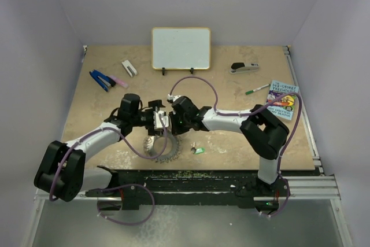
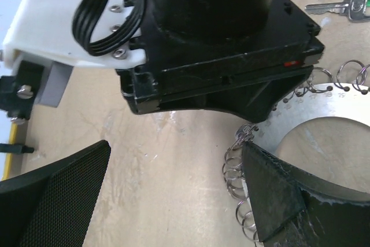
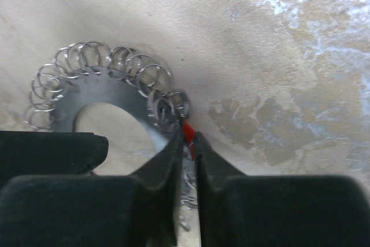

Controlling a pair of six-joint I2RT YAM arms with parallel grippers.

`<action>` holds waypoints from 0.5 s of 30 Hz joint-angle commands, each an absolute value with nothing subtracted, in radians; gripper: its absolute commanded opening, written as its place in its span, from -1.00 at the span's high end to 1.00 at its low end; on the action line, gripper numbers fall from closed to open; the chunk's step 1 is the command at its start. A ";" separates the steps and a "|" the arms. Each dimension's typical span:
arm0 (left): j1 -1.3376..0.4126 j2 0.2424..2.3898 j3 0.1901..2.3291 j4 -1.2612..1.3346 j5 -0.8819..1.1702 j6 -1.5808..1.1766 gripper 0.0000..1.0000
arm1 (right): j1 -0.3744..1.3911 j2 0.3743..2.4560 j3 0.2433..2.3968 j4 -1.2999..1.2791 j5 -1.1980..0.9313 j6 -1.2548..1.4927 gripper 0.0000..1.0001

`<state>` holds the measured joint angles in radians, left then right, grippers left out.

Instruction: Put the keys on the keyring

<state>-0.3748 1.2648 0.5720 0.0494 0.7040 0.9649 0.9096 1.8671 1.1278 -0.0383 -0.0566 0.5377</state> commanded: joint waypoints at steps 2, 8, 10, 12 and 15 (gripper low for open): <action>-0.390 1.267 0.542 0.167 0.724 0.933 -0.96 | 0.908 1.811 1.116 -0.018 0.009 0.486 0.51; -0.364 1.215 0.583 0.175 0.544 0.804 -0.96 | 0.908 1.791 1.140 -0.027 0.007 0.482 0.44; -0.344 1.195 0.615 0.131 0.473 0.773 -0.96 | 0.910 1.782 1.157 -0.038 0.005 0.482 0.44; -0.321 1.173 0.656 0.033 0.440 0.768 -0.96 | 0.914 1.761 1.166 -0.040 0.009 0.481 0.43; -0.304 1.134 0.702 -0.128 0.436 0.805 -0.96 | 0.925 1.736 1.185 -0.046 -0.020 0.476 0.42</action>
